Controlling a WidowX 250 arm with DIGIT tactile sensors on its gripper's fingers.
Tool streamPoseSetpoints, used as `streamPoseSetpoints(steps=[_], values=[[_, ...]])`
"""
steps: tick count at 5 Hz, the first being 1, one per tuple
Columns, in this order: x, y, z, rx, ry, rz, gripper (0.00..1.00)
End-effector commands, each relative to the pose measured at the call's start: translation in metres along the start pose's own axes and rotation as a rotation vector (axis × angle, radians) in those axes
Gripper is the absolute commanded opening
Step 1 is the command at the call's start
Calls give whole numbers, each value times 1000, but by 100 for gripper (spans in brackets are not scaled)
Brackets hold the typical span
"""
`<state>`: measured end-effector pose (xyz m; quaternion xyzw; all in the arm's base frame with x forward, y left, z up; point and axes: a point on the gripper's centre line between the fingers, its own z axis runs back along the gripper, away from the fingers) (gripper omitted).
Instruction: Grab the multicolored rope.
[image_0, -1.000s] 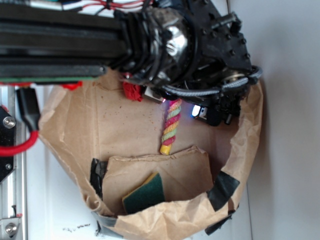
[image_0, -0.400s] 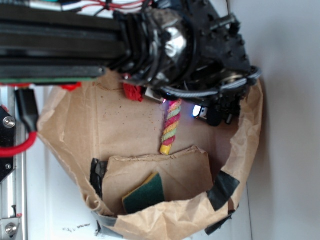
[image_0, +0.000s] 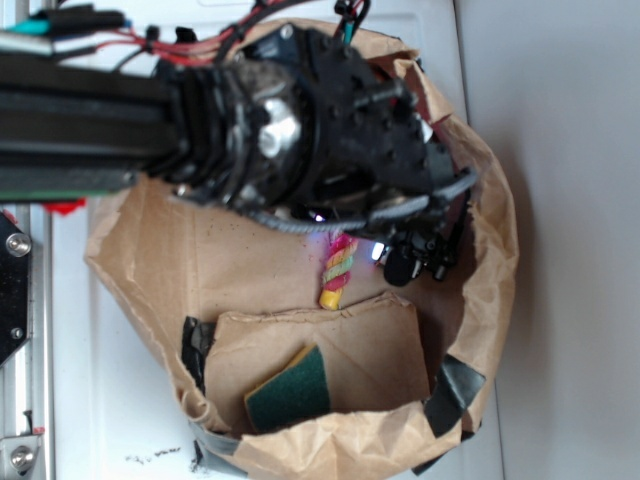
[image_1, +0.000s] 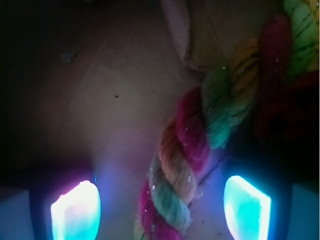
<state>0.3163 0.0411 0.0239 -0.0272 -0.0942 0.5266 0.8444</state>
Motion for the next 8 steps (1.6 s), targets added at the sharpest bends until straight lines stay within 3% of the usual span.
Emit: streamPoseSetpoints(steps=[1,2,6,8], values=[[8,-1,-3,11,-8,30,90],[12,1,-4,19,5,33,0],[15,2,-2,29,-23,41,0],[11,-16,39,-17,-91,-338,0]])
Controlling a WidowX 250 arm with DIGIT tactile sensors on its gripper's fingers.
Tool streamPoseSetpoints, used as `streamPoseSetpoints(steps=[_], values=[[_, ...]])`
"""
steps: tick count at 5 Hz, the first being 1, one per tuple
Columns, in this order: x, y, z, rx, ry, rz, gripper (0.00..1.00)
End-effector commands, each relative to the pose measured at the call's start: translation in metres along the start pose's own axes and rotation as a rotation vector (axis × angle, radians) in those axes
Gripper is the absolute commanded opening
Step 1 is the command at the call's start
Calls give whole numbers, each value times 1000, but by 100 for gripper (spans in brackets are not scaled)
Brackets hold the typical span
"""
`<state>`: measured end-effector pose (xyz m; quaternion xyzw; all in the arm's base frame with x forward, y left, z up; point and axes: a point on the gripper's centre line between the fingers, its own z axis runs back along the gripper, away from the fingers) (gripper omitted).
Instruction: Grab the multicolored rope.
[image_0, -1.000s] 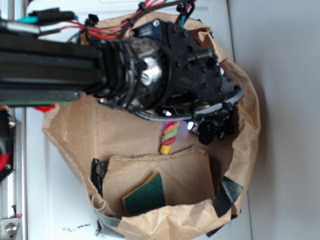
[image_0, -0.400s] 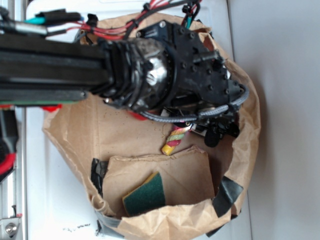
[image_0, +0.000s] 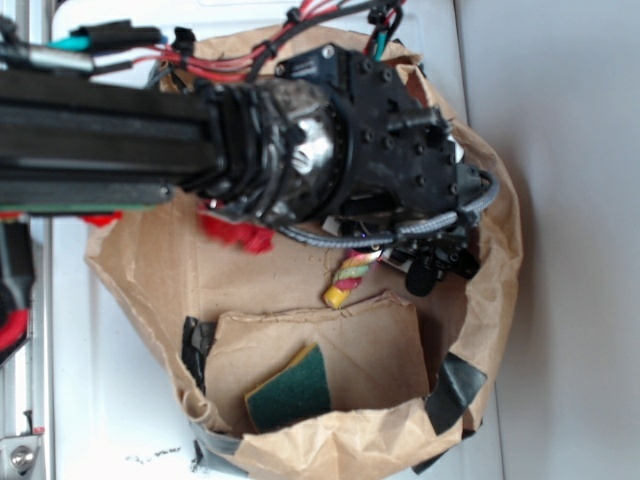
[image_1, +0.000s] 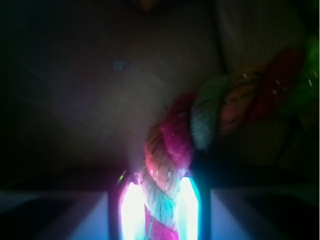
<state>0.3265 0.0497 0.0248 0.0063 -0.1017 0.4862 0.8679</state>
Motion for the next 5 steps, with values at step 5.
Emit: streamPoseSetpoints(steps=[5], values=[[-31,0,164,-122,-65,-777,0]])
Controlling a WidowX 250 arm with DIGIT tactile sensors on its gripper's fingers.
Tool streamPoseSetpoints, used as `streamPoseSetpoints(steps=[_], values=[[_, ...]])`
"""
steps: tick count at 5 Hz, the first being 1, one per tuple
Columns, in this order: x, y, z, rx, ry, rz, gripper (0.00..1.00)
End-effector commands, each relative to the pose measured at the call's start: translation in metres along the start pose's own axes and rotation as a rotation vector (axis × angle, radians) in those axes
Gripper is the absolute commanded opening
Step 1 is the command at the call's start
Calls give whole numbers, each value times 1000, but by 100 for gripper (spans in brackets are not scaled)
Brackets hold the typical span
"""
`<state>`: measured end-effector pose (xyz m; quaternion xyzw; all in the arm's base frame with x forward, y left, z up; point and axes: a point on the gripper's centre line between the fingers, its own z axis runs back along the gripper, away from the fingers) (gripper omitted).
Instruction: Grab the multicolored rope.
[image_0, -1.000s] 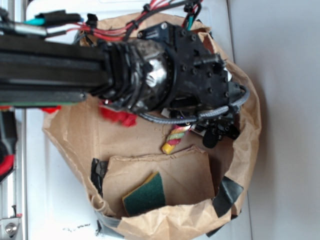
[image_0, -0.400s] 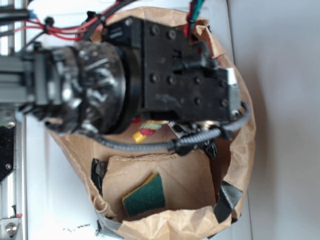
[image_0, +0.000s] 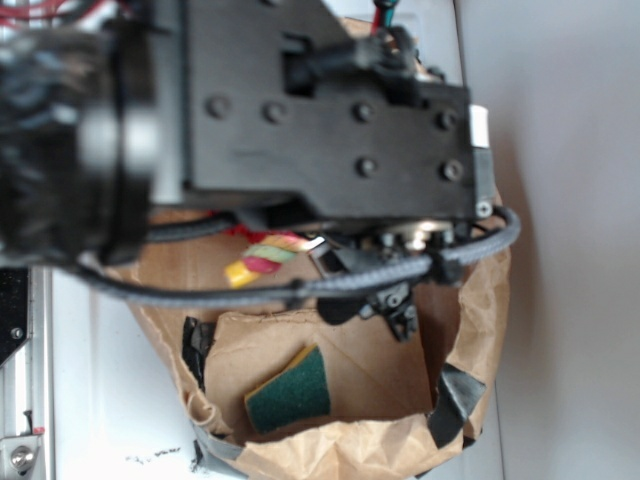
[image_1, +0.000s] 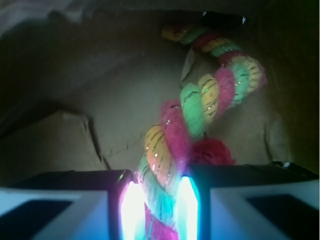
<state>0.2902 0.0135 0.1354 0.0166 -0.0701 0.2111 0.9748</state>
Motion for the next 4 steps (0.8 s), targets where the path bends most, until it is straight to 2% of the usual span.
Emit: streamPoseSetpoints(steps=[1,2,3,4], values=[[-8,-1,55,-70,-226,-345,0],[-9,3,72,-61,-199,-438,0],[-13,15,85,-105,-168,-459,0],[-17,26,98,-109,-133,-427,0]])
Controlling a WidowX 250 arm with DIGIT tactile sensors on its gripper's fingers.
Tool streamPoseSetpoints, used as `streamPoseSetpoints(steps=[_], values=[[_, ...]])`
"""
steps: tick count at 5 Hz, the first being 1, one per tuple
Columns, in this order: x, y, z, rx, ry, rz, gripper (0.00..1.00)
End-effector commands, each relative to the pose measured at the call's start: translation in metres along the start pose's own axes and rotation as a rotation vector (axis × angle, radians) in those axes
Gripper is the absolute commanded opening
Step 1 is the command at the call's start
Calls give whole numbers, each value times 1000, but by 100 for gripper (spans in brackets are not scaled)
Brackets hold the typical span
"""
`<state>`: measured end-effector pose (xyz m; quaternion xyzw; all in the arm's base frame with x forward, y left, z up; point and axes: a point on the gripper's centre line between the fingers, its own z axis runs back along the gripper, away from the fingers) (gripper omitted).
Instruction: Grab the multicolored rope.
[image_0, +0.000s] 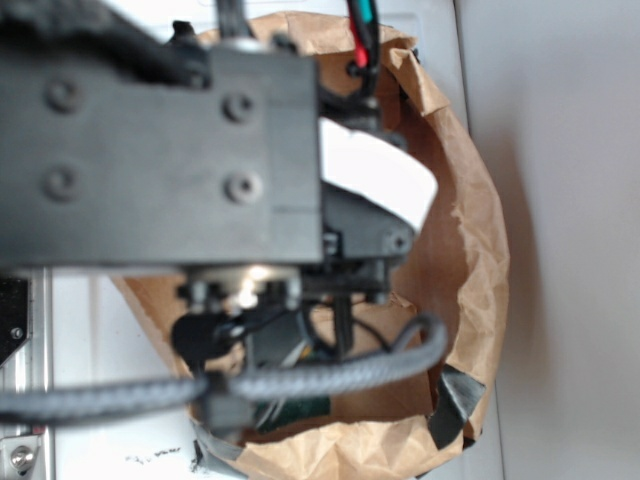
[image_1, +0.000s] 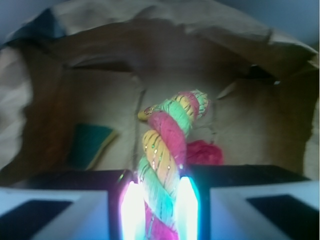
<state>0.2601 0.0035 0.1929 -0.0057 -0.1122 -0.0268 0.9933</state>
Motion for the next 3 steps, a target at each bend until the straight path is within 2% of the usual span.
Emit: streamPoseSetpoints(steps=[1,2,3], values=[[-3,20,41,-14,-26,46,0],[-3,17,38,6,-9,65,0],[-3,14,36,64,-33,52,0]])
